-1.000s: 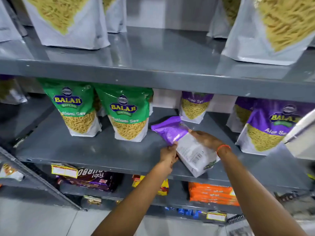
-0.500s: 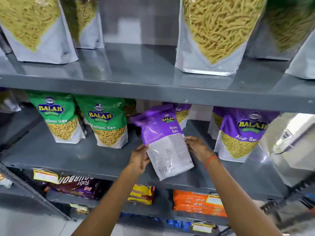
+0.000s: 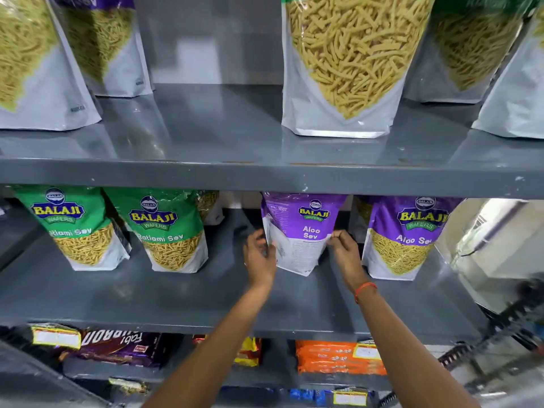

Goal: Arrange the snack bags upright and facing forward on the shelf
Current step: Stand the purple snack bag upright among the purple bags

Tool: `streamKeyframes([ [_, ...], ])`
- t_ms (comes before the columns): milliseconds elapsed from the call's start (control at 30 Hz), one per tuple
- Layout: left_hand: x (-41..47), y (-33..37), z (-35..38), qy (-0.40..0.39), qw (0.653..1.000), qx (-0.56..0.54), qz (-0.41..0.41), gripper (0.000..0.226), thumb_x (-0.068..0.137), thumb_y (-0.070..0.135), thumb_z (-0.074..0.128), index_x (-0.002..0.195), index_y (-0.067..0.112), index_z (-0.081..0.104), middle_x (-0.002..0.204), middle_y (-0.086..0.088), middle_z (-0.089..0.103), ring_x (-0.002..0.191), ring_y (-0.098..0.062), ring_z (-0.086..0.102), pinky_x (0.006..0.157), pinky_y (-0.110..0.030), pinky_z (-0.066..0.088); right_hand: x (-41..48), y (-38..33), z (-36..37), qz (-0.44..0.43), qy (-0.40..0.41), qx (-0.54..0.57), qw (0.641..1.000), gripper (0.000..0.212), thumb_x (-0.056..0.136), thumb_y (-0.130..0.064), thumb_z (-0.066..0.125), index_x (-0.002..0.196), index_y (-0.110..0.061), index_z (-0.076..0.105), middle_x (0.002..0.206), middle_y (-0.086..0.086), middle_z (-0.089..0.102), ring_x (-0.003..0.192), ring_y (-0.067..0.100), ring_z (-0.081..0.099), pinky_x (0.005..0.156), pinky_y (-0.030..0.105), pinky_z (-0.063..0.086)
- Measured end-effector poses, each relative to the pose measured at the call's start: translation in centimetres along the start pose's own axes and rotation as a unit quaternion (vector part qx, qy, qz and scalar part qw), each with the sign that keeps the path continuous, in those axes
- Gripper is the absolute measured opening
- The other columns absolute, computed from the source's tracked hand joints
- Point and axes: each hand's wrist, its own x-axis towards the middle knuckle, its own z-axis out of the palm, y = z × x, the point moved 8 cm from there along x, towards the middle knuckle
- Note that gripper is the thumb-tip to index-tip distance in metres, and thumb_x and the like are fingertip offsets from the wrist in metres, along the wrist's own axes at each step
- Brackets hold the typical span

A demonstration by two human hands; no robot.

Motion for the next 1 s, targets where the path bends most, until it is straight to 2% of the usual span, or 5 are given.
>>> streamKeyframes([
  [100,-3.9,-2.1,2.2,-0.067,0.997,0.033,0.028,0.047,0.072,0.002,0.068,0.114,0.012,0.048,0.112,-0.008,0.057,0.103,-0.022,0.056,0.090,-0.034,0.046,-0.9,-0.2,0.8,-0.008,-0.033,-0.011,0.999,0.014,0.074,-0.006,0.043,0.072,-0.010,0.056,0.078,0.009,0.056,0.074,0.012,0.047,0.072,0.028,0.040],
  [267,-5.1,-3.1,3.3,-0.102,0.993,0.054,0.040,0.078,0.060,0.017,0.079,0.126,0.015,0.037,0.132,-0.006,0.052,0.120,-0.020,0.052,0.103,-0.038,0.044,-2.1,-0.3,2.4,-0.015,-0.057,-0.025,0.998,0.049,0.074,0.023,0.034,0.096,-0.011,0.061,0.086,0.003,0.064,0.071,-0.009,0.060,0.070,0.007,0.047],
  [533,-2.2,-1.5,1.2,0.002,0.991,0.132,0.023,0.080,0.050,0.025,0.087,0.115,0.004,0.046,0.116,-0.019,0.051,0.110,-0.032,0.047,0.094,-0.040,0.040,-3.2,-2.2,3.6,-0.089,-0.046,-0.161,0.982,0.045,0.077,0.018,0.039,0.099,-0.007,0.070,0.086,0.006,0.056,0.077,0.005,0.056,0.077,-0.005,0.037],
  [767,2.3,-5.5,0.5,-0.187,0.981,0.045,-0.020,0.070,0.047,0.026,0.085,0.102,0.012,0.045,0.105,-0.012,0.064,0.088,-0.017,0.065,0.077,-0.028,0.056,-0.9,0.2,3.4,0.034,-0.091,-0.080,0.992,0.077,0.070,0.012,0.056,0.138,-0.007,0.027,0.143,0.008,0.037,0.129,0.016,0.037,0.110,0.041,0.035],
  [1000,4.5,-4.1,0.1,-0.297,0.954,0.034,-0.016,0.053,0.067,-0.002,0.075,0.113,0.009,0.052,0.106,-0.013,0.063,0.086,-0.010,0.066,0.068,-0.010,0.053,-3.0,0.1,4.8,0.031,-0.139,-0.049,0.989,0.088,0.062,-0.013,0.071,0.136,-0.021,0.025,0.133,0.001,0.043,0.123,0.015,0.043,0.101,0.028,0.041],
])
